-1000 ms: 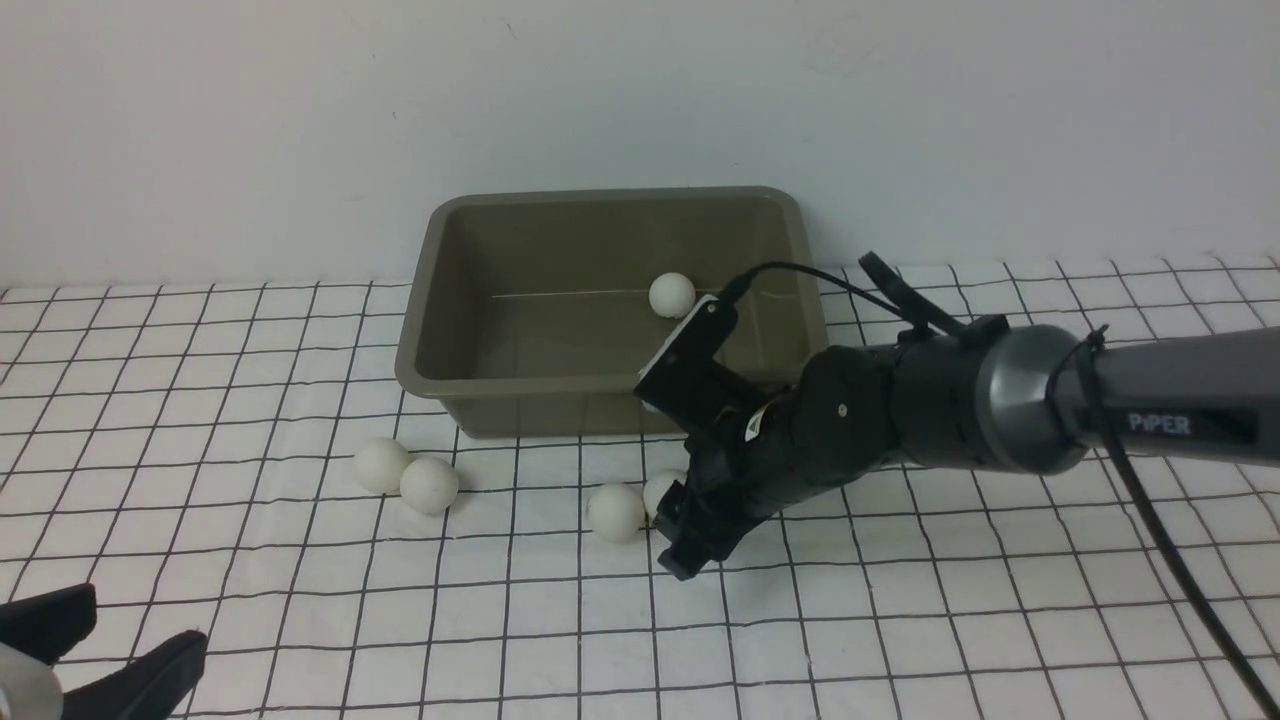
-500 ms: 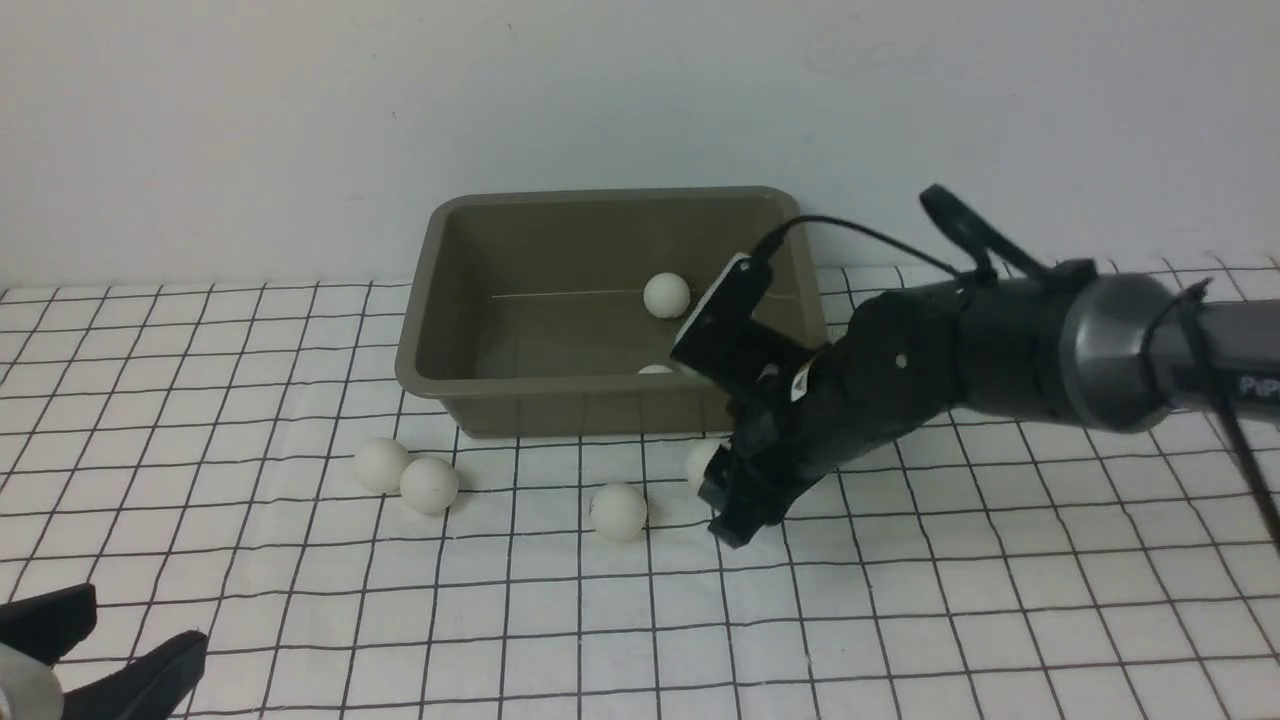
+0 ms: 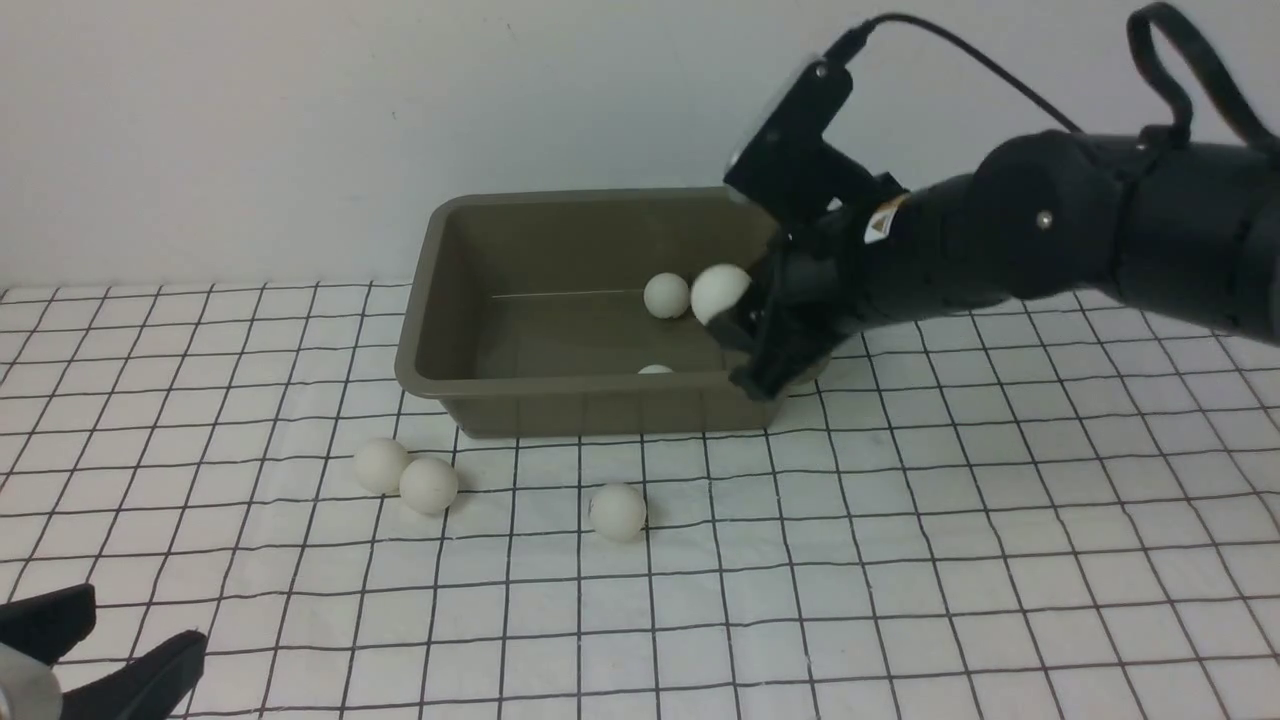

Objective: Put the table tennis balls into the box on the white checkered tablecloth.
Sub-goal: 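Release the ping pong ball into the bin and lift the gripper away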

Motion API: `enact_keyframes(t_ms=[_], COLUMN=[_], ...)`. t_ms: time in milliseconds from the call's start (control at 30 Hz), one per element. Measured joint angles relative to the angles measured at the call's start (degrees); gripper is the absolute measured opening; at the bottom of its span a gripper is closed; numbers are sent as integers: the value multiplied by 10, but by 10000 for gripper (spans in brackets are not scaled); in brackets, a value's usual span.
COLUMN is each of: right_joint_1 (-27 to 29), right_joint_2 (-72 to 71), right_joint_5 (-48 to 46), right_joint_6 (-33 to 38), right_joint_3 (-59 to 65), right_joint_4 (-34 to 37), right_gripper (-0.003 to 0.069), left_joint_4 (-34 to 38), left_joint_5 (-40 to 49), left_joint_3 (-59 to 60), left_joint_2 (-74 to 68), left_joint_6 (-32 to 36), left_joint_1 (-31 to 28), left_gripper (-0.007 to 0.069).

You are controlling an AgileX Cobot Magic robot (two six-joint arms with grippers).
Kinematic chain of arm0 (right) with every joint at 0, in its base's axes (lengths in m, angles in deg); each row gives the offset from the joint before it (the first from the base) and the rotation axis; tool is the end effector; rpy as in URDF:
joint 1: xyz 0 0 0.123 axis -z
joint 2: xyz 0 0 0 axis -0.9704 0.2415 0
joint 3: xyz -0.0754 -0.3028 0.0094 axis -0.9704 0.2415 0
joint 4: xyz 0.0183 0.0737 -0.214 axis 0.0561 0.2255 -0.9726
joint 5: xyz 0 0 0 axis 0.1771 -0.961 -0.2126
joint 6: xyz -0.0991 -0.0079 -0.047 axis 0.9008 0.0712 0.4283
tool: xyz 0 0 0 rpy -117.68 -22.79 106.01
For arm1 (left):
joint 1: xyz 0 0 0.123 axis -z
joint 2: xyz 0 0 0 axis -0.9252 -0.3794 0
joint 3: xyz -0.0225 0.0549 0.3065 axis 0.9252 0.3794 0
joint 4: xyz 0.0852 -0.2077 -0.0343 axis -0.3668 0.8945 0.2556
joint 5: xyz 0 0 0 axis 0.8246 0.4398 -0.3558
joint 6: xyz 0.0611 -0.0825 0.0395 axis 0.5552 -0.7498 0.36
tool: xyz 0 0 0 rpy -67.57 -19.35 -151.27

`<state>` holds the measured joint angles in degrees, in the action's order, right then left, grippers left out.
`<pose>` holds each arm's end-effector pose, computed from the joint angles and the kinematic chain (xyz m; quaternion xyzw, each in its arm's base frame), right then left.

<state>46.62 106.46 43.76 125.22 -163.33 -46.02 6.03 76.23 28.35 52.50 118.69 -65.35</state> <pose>0.3370 0.2089 0.2905 -0.4715 0.7883 0.0715 0.3888 0.0338 -0.0326 0.2783 0.1506 0.8249 -0.0954 0.5364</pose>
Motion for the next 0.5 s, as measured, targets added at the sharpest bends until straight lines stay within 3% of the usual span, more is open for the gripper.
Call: enact_keyframes(t_ms=[200,500], right_joint_1=[0,0], right_joint_2=[104,227], right_joint_5=[20,6], right_joint_6=[42,51], right_joint_3=[-108,-242], right_joint_4=[53,103], right_gripper=[339,339], left_joint_4=[7,7], left_joint_5=[0,0], left_joint_3=[0,0], left_joint_2=[0,0], left_joint_6=[0,0], left_joint_1=[0,0], left_gripper=[415,415])
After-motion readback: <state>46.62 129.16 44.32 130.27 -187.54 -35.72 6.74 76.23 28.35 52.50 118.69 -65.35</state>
